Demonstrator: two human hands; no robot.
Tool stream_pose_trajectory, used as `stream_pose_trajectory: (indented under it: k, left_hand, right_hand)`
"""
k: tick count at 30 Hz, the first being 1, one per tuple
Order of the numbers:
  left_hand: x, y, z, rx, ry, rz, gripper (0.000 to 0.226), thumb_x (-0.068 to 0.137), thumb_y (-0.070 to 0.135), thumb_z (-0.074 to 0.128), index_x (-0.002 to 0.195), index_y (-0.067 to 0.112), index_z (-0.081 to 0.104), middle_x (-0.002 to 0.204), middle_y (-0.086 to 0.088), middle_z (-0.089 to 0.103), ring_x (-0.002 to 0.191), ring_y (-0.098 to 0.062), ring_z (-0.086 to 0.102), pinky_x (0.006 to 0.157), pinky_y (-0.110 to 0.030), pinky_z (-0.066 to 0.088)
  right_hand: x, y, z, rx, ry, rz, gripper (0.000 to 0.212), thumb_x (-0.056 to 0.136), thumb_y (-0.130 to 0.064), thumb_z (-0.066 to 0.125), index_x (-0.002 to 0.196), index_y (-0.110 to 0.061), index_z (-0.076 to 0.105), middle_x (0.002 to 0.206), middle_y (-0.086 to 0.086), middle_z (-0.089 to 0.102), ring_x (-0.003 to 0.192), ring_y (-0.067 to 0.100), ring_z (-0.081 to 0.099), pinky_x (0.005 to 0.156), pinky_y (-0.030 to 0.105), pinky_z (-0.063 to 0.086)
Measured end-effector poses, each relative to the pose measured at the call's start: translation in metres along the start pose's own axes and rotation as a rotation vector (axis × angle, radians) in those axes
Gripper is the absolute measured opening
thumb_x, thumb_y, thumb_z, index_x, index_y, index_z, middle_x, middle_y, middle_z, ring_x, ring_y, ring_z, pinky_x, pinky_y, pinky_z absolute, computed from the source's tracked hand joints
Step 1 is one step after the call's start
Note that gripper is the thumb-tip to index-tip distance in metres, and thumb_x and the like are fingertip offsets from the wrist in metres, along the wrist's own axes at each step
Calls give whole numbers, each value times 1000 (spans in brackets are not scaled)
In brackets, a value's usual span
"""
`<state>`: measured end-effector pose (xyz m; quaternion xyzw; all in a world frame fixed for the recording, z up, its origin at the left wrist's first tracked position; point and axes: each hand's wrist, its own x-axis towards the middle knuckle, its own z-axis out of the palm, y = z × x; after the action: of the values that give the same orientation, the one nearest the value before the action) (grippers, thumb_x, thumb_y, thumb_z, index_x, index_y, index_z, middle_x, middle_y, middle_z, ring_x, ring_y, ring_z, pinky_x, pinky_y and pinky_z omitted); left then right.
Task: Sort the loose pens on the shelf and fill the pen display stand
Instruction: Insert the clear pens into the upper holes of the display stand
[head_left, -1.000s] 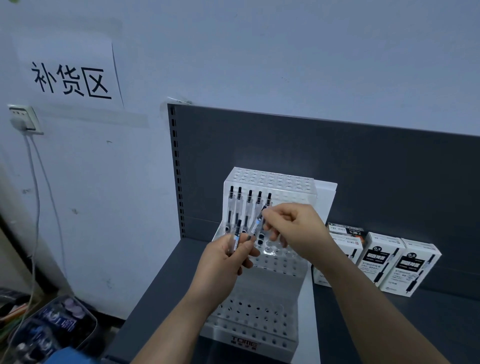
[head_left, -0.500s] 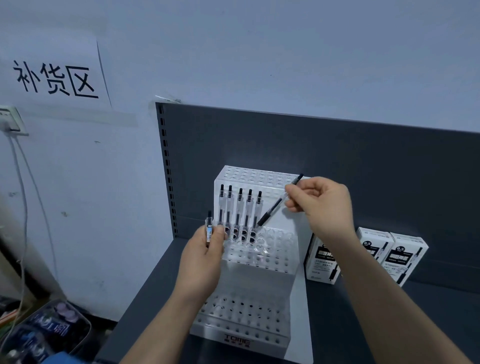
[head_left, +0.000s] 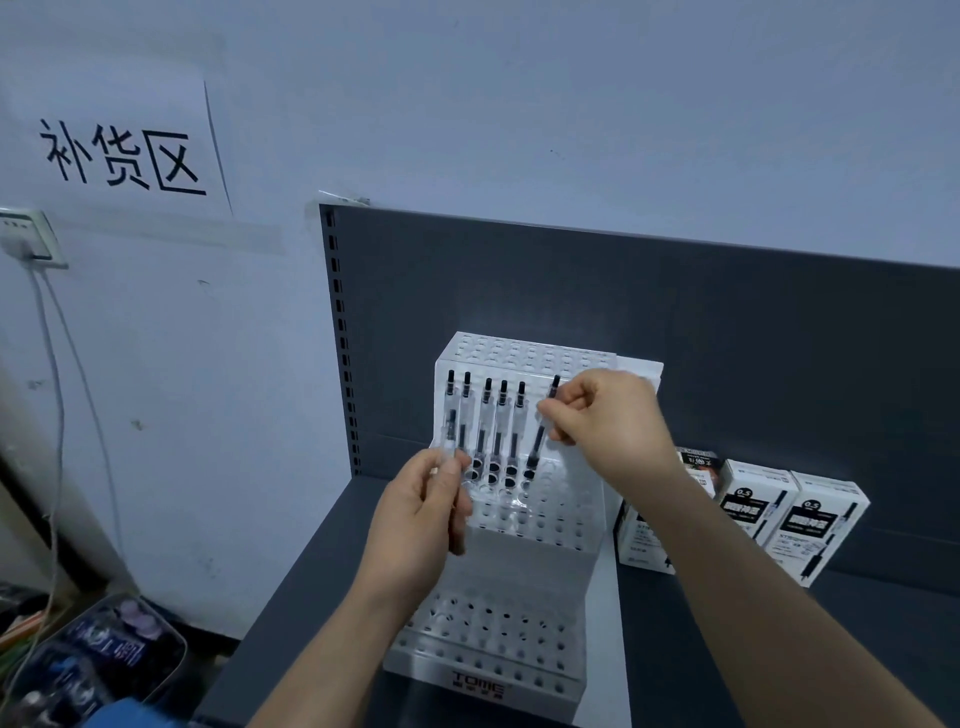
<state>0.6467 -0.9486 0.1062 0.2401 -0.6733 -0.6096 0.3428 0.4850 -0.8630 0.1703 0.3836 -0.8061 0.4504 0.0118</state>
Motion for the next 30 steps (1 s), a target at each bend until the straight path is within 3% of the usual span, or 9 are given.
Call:
stream_pose_trajectory:
  k: [4,9,11,15,19,21,23,25,30]
  left_hand:
    - [2,-3,3,-24,-35,-63,25,102,27,40,100,19,64,63,2,48,47,-8,37,46,-22,33]
    - [2,-5,5,83,-71,-51,22,100,16,42,95,16,63,69,6,57,60,-8,50,54,-16,43]
    - [1,-3,8,67,-88,-31,17,98,13,48,97,16,66,72,5,62,66,-7,57,61,-17,49]
    - [5,-3,14,117,-81,32,10,93,10,59,89,13,68,63,-2,52,65,-12,56,68,-26,54]
    - [4,0,23,223,-115,124,16,92,12,60,84,24,68,57,8,45,60,-11,45,60,-29,43]
    - [4,4,22,323,-84,197,14,92,17,60,90,30,67,67,7,57,65,-9,52,63,-28,45]
    - [6,5,16,563,-39,311,12,95,29,55,104,32,63,89,14,63,87,-4,56,75,-24,48]
    - [10,5,8,815,24,398,26,96,34,51,119,27,61,110,15,62,105,-8,54,86,-22,41]
    - [16,1,3,1080,104,517,17,86,24,67,102,16,71,96,2,70,87,-24,64,74,-35,50]
  right_hand:
    - [-1,8,13,-8,-35,8,28,87,-14,68,67,5,62,61,11,69,58,15,70,74,42,58]
    - [-5,9,10,-117,-85,34,30,85,-17,68,61,0,68,57,5,69,54,6,66,73,39,58]
    - [-12,9,7,-144,-89,58,32,86,-24,68,63,-1,67,55,7,68,53,16,67,69,38,59]
    - [-31,-1,3,142,-167,83,26,84,-30,71,71,-8,71,59,9,67,49,13,61,52,35,55]
    - [-35,-4,0,269,-249,61,14,84,-11,71,71,-5,72,57,9,65,48,11,57,48,25,48]
    - [-31,-2,-9,326,-187,91,13,86,-8,68,75,-3,71,61,12,68,52,15,60,52,25,52]
    - [-26,2,-23,384,-83,121,8,88,-8,67,82,-3,71,68,13,70,59,18,65,57,25,56]
    - [-20,6,-35,390,12,133,7,89,-8,66,85,-3,70,70,13,72,63,20,69,59,26,58]
    - [-14,9,-35,183,97,45,14,90,-12,64,78,-6,68,69,8,71,62,10,71,67,29,60]
